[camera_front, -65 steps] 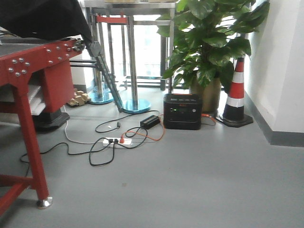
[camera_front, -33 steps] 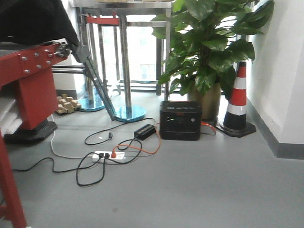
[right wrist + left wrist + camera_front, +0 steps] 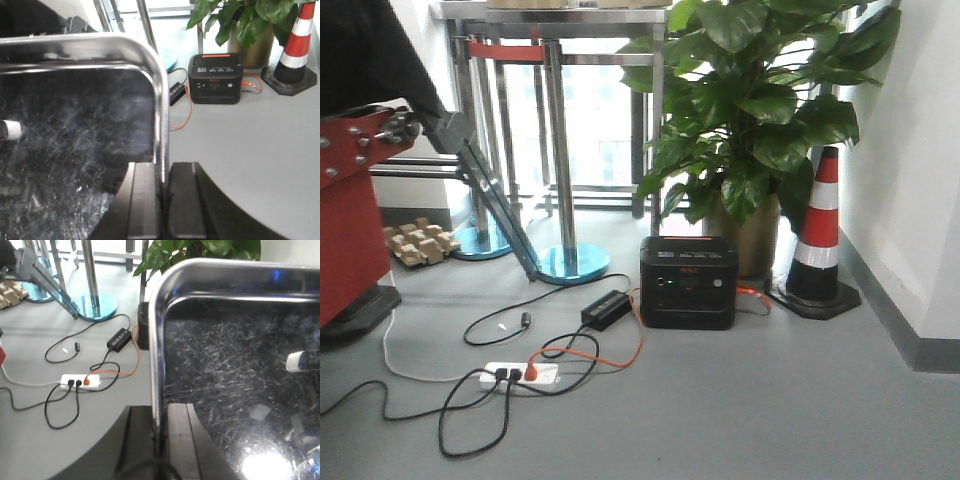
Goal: Stack silver trays without gaps
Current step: 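Drive across the room toward the potted plant carrying the tray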
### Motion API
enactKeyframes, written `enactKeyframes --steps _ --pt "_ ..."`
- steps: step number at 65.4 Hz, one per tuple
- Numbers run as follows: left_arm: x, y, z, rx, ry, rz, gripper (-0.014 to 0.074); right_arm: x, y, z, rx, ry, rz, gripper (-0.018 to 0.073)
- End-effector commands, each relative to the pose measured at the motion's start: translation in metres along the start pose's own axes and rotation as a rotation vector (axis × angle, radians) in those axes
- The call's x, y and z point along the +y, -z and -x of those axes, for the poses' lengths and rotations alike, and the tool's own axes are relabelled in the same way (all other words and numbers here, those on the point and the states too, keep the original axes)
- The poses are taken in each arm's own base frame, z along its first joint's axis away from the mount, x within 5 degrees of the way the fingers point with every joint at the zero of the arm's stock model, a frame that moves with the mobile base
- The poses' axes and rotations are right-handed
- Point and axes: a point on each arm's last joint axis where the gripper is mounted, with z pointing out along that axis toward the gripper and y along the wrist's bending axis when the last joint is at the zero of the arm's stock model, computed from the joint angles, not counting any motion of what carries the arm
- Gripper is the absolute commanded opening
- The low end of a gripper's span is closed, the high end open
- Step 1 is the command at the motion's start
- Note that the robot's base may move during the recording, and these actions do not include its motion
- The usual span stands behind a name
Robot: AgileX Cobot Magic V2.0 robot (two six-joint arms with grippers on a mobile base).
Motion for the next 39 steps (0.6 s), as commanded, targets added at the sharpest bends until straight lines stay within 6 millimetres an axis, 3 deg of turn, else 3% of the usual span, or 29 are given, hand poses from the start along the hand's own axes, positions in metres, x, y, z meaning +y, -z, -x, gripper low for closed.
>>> enactKeyframes --steps 1,39 --pt "0.0062 0.0051 0.0066 -0.045 -0.017 0.036 -0.0016 -0.0050 0.0054 0.0070 -0.056 0.020 -0.023 -0.0015" --pt "0.0062 0.0051 0.0066 -0.045 -0.017 0.036 -0.0016 -0.0050 0.0054 0.0070 -0.056 0.020 -0.023 -0.0015"
